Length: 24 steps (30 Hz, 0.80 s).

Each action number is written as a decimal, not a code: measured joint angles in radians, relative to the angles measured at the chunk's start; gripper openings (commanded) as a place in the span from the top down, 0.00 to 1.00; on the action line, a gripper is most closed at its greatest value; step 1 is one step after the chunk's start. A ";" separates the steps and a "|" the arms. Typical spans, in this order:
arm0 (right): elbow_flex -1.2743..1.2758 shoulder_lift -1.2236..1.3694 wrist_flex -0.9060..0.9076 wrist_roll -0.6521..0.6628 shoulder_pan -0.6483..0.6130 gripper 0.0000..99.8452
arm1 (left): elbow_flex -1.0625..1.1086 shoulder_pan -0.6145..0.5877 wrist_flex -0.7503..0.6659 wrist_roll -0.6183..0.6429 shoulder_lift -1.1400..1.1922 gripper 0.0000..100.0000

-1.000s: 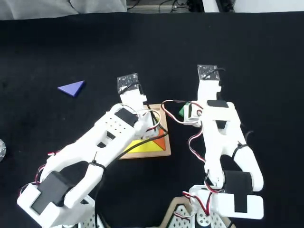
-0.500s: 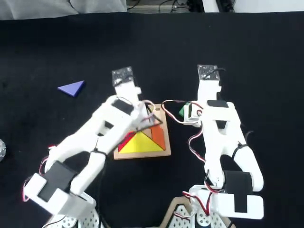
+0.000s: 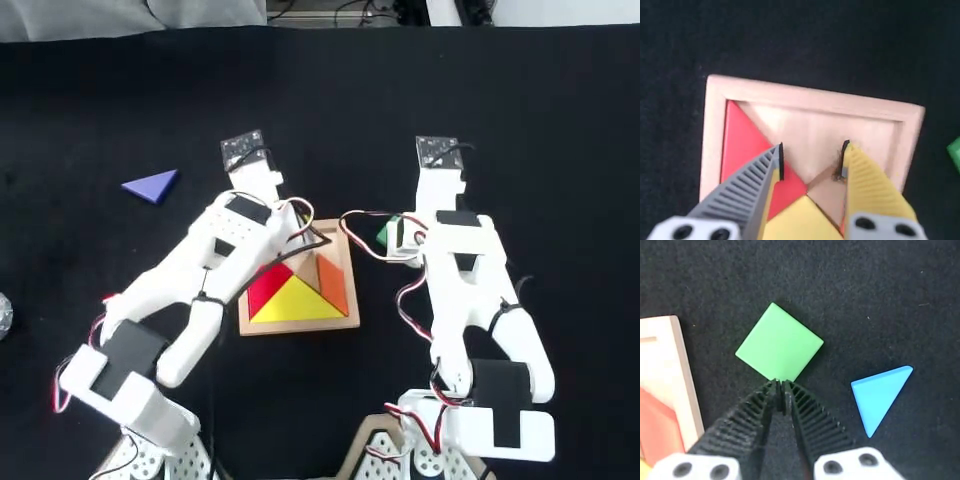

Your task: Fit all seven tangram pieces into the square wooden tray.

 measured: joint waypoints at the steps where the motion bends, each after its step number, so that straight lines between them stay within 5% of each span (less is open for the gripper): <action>1: 0.000 0.000 0.000 0.000 0.000 0.99 | -0.011 0.000 0.000 0.000 0.015 0.79; 24: 0.000 0.000 0.000 0.000 0.000 0.99 | -0.109 0.066 0.061 -0.005 0.075 0.79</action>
